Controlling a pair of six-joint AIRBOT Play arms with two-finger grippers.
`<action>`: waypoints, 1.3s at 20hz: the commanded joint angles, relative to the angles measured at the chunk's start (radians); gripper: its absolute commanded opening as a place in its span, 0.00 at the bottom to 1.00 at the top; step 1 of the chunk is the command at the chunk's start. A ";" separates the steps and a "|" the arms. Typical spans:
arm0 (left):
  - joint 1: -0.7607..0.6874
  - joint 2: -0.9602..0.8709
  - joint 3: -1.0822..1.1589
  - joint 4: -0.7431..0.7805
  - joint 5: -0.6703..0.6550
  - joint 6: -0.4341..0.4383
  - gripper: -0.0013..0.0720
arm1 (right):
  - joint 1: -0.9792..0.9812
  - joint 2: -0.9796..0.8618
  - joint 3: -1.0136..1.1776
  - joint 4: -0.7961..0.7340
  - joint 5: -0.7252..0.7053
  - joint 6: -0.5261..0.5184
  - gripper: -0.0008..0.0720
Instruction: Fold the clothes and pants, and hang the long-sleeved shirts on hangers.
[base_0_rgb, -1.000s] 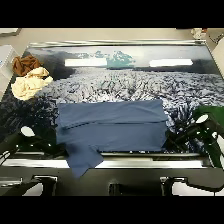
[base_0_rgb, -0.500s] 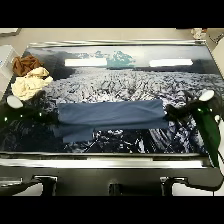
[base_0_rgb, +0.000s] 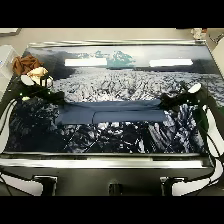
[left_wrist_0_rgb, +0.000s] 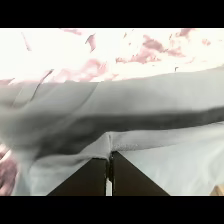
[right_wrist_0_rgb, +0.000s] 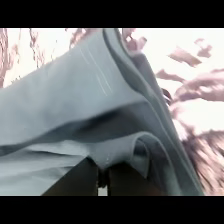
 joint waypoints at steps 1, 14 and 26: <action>-0.017 -0.084 0.048 -0.011 -0.024 -0.032 0.05 | 0.002 -0.025 0.008 0.050 -0.044 0.014 0.09; 0.045 0.087 0.089 -0.092 -0.163 -0.024 0.76 | -0.070 -0.142 0.036 0.186 0.148 -0.113 0.93; -0.436 -0.048 0.054 -0.187 0.208 -0.082 0.05 | 0.052 0.216 0.048 0.384 0.219 -0.189 0.07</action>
